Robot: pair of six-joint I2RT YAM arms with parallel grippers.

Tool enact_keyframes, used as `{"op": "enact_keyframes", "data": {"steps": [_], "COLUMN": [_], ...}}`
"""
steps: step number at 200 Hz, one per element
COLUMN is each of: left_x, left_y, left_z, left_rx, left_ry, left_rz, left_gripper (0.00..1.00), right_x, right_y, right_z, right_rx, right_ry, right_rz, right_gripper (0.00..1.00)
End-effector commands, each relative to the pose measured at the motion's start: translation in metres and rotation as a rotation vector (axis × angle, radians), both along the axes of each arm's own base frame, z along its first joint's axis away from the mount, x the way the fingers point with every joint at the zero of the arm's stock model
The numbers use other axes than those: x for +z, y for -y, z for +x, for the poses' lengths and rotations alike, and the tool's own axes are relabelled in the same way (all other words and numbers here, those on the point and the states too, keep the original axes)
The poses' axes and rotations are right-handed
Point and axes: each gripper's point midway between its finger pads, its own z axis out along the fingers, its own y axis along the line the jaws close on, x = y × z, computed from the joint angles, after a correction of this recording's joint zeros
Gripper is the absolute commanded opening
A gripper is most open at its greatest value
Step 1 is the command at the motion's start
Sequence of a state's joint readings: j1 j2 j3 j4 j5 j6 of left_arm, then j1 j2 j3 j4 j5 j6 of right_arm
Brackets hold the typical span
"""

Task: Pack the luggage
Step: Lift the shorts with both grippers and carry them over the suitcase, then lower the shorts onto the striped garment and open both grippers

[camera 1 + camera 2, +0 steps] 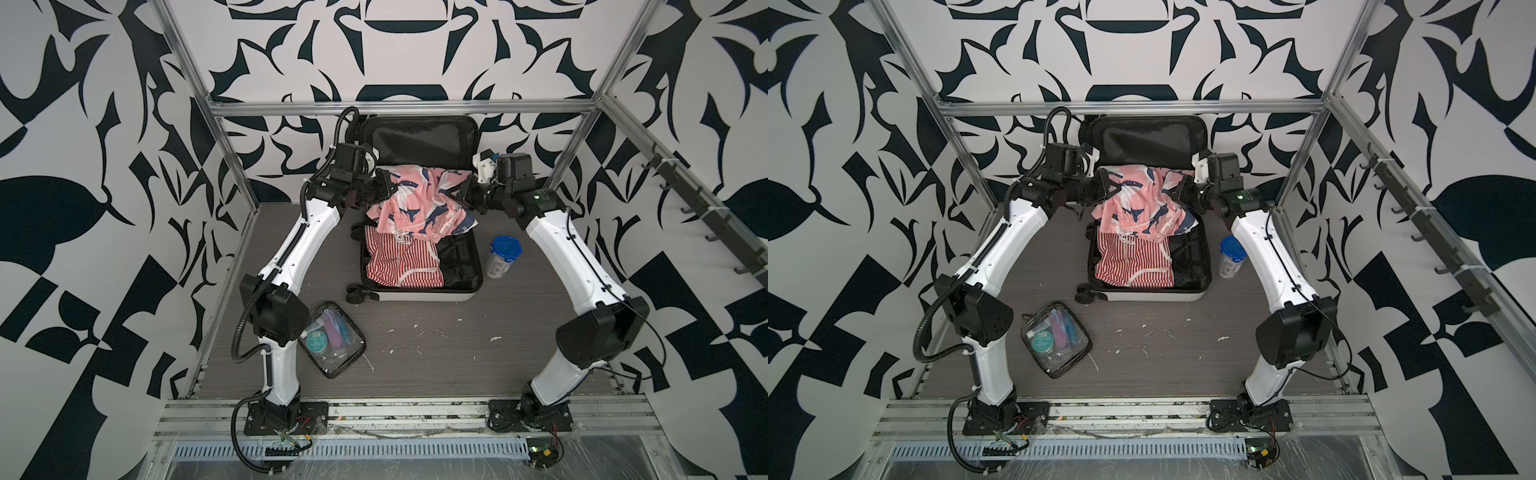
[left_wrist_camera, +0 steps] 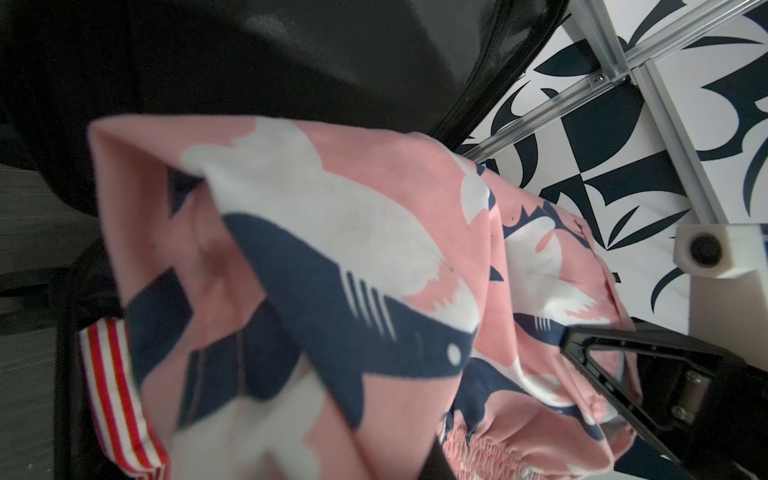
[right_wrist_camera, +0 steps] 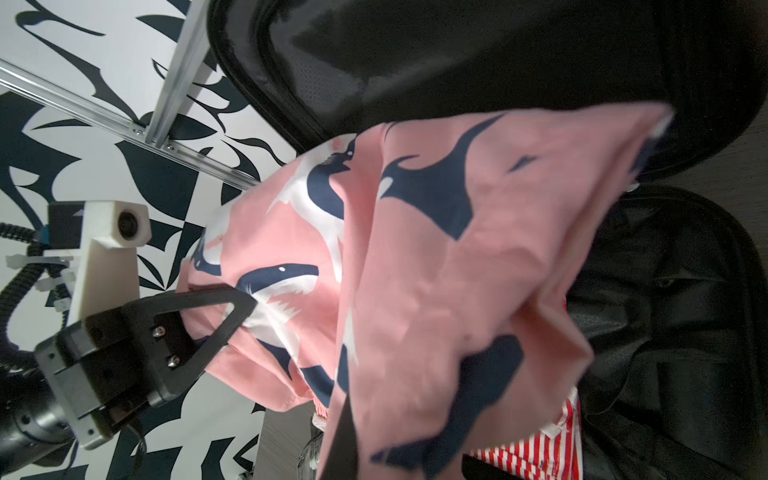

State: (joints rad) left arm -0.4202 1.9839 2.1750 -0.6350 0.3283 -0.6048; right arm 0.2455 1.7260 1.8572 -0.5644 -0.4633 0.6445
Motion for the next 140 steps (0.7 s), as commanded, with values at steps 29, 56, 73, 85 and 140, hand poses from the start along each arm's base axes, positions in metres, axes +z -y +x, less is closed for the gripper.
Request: {"op": "enact_keyframes", "data": {"steps": [29, 56, 73, 85, 140], "left_x": [-0.023, -0.060, -0.082, -0.099, -0.168], "left_y": [0.001, -0.008, -0.011, -0.015, -0.030], "left_z": [0.011, 0.004, -0.005, -0.012, -0.030], "left_rx": [-0.022, -0.004, 0.003, 0.007, 0.025], "left_ry": [-0.027, -0.084, -0.124, -0.159, -0.275], "left_rz": [-0.021, 0.000, 0.009, 0.023, 0.135], "left_gripper": [0.00, 0.00, 0.00, 0.00, 0.00], "right_x": [0.004, -0.038, -0.065, -0.083, -0.161], "right_y": [-0.004, -0.003, -0.003, -0.001, 0.003], "right_z": [0.008, 0.008, 0.006, 0.004, 0.003], "right_rx": [0.045, 0.060, 0.072, 0.074, 0.078], "right_ry": [0.077, 0.024, -0.022, -0.051, -0.174], "right_rz": [-0.008, -0.042, -0.067, -0.088, -0.152], "right_gripper": [0.00, 0.00, 0.00, 0.00, 0.00]}}
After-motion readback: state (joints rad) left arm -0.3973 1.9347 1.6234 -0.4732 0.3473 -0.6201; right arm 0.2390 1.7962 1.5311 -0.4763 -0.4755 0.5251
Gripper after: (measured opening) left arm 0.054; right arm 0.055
